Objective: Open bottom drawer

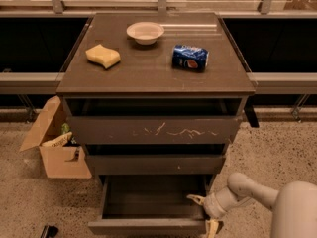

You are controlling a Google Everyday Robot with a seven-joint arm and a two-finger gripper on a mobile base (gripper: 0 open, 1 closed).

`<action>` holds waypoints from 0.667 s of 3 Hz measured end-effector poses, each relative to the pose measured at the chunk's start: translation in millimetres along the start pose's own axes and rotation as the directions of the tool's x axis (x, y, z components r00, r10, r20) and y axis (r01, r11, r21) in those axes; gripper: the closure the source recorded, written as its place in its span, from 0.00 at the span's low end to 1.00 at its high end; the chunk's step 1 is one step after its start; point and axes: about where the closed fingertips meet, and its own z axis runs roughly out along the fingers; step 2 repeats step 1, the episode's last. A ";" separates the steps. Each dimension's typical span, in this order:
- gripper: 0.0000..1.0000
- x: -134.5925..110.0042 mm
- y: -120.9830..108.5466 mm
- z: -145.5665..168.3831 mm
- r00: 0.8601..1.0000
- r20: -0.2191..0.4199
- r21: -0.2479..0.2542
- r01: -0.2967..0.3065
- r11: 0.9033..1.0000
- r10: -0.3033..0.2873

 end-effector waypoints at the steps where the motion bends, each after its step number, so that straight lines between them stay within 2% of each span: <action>1: 0.00 -1.5 13.8 -36.1 1.000 -0.016 0.056 0.010 0.998 -0.009; 2: 0.00 -1.5 13.8 -36.1 1.000 -0.016 0.056 0.010 0.998 -0.009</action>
Offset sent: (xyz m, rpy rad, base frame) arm 0.0000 0.0000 0.0000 0.0000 0.0000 0.0000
